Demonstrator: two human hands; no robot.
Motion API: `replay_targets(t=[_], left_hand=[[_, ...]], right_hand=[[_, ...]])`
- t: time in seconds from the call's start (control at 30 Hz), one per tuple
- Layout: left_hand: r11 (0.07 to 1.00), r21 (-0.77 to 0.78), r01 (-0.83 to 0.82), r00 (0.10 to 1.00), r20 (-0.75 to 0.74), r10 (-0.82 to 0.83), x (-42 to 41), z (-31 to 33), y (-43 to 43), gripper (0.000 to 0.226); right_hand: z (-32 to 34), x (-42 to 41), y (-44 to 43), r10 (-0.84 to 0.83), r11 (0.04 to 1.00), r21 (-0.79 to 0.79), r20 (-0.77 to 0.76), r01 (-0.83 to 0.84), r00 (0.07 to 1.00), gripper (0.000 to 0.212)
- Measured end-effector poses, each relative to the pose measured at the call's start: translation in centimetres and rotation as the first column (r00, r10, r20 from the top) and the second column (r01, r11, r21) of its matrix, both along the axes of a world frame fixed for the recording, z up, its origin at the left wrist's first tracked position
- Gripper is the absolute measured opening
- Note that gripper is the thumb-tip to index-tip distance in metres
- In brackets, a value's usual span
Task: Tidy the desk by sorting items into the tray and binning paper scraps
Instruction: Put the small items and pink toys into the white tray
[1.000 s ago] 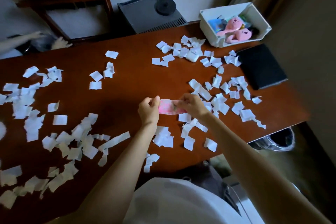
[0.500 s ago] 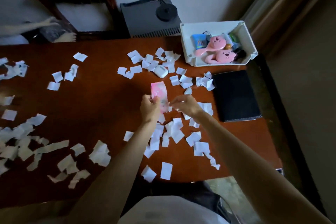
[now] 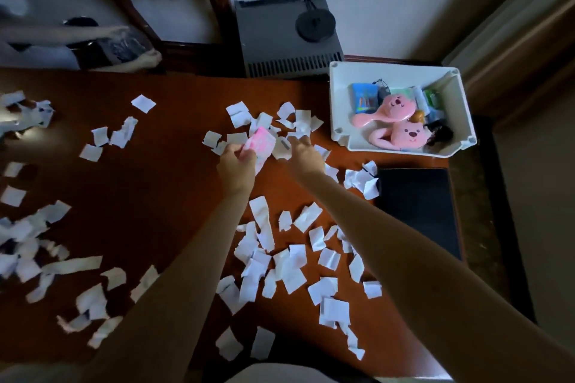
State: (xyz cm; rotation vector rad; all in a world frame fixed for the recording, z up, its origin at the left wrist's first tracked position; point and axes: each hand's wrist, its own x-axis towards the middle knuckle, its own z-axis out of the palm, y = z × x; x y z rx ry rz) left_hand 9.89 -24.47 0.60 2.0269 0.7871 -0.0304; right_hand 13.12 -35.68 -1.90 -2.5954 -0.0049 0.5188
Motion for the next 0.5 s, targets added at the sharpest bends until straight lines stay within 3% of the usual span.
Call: replay_targets(t=[0.27, 0.5], left_hand=[[0.996, -0.089, 0.006, 0.999, 0.039, -0.002, 2.7, -1.1, -0.2, 0.032], [0.989, -0.144, 0.021, 0.996, 0.089, -0.008, 3.6, -0.7, -0.7, 0.029]], right_hand=[[-1.6, 2.5, 0.6, 0.22, 0.949, -0.228, -0.015, -0.217, 0.975, 0.064], [-0.6, 1.3, -1.3, 0.1, 0.994, -0.057, 0.076, -0.096, 0.992, 0.058]])
